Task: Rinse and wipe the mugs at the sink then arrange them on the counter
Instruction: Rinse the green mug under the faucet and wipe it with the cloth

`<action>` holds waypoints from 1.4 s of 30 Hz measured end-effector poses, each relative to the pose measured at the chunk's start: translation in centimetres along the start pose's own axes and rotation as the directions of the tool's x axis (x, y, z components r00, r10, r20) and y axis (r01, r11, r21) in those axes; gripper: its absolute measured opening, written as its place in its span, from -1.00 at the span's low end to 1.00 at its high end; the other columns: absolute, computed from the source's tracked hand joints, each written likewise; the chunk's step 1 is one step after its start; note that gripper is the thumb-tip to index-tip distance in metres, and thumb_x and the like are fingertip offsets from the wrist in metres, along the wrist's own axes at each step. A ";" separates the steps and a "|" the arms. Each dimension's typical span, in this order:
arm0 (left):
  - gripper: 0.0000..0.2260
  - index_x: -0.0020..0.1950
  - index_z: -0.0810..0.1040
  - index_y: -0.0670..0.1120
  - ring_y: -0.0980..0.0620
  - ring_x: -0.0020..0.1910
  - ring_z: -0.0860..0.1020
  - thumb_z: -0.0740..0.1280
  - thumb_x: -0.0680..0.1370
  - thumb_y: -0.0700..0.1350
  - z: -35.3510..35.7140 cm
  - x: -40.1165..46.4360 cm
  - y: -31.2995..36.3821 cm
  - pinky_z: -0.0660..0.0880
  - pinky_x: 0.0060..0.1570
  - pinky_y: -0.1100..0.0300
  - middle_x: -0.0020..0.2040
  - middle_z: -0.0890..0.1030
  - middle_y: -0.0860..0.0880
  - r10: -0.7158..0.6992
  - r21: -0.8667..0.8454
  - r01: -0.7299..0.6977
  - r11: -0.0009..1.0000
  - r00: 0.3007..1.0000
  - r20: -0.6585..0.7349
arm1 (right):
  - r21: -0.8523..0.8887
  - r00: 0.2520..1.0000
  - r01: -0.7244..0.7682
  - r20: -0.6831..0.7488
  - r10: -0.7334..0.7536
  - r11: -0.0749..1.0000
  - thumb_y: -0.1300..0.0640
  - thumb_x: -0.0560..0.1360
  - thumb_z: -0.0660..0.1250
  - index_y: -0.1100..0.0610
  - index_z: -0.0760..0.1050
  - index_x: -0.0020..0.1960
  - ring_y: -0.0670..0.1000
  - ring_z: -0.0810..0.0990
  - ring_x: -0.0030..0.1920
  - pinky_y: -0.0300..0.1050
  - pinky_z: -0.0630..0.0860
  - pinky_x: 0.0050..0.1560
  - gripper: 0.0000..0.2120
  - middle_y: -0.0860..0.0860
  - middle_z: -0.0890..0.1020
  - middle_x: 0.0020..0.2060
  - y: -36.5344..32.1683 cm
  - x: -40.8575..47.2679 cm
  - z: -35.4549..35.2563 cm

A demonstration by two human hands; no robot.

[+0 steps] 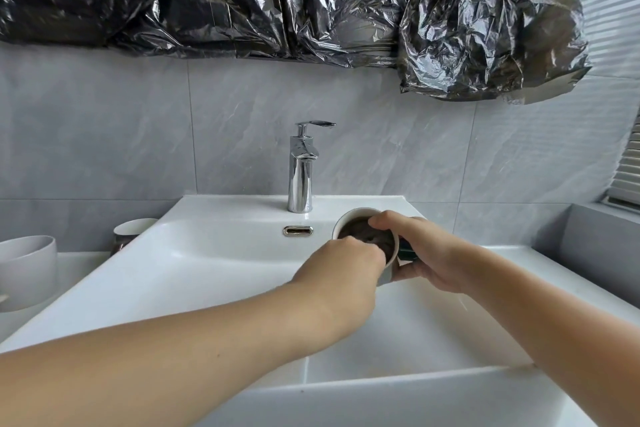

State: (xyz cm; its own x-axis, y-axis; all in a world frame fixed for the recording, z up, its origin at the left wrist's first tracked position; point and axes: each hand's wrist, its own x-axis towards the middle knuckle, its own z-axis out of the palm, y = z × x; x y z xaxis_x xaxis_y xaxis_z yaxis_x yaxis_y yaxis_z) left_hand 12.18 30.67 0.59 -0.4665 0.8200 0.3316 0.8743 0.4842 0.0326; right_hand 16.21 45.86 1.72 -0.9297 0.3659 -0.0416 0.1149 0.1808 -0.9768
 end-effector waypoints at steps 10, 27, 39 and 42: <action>-0.87 -0.26 0.44 -0.08 -0.04 -0.28 0.46 0.28 0.47 -0.24 1.3 1.6 1.8 0.27 -0.43 0.20 -0.31 0.47 0.01 -0.272 -0.495 0.185 0.849 0.956 -0.109 | 0.081 0.994 -0.079 -0.063 0.084 0.994 -0.01 0.49 0.39 0.14 0.66 -0.03 -0.03 0.65 -0.34 -0.02 0.64 -0.25 -0.78 0.01 0.68 -0.31 0.1 -0.1 -0.5; -0.90 -0.13 0.63 -0.16 -0.08 -0.49 0.49 0.36 0.53 -0.18 0.0 2.3 -4.1 0.49 -0.45 0.11 -0.33 0.55 -0.15 -0.217 -0.687 0.169 0.706 0.976 0.016 | -0.133 0.992 -0.115 0.044 0.122 0.984 -0.31 0.61 0.07 0.12 0.53 0.19 0.22 0.66 -0.10 0.14 0.64 0.10 -0.45 0.30 0.65 0.08 0.8 -1.6 -0.9; -0.89 -0.19 0.67 -0.15 -0.09 -0.43 0.34 0.35 0.38 -0.19 -1.7 1.3 -4.5 0.35 -0.58 0.27 -0.36 0.52 -0.14 0.163 -0.937 0.145 0.319 0.965 0.205 | -0.676 0.892 0.427 0.205 -0.404 0.600 -0.01 0.27 0.65 -0.24 0.09 0.53 -0.40 0.30 0.34 -0.47 0.31 0.29 0.02 -0.47 0.32 0.30 2.8 -6.7 -2.3; -0.80 -0.07 0.64 -0.26 -0.09 -0.42 0.38 0.34 0.39 -0.20 -1.7 1.2 -4.3 0.36 -0.57 0.26 -0.26 0.53 -0.21 0.207 -0.942 0.154 0.299 0.953 0.221 | -0.665 0.855 0.486 0.227 -0.467 0.567 -0.02 0.22 0.68 -0.26 0.14 0.46 -0.39 0.31 0.35 -0.51 0.27 0.27 0.00 -0.53 0.30 0.29 2.6 -6.9 -2.7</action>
State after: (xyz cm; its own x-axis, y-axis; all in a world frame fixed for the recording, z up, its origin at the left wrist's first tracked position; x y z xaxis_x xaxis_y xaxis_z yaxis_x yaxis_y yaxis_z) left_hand 8.04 29.05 2.40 -0.2936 0.9491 0.1142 0.3155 -0.0165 0.9488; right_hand 23.83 46.27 0.00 -0.9277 0.0212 0.3726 -0.1540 0.8877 -0.4338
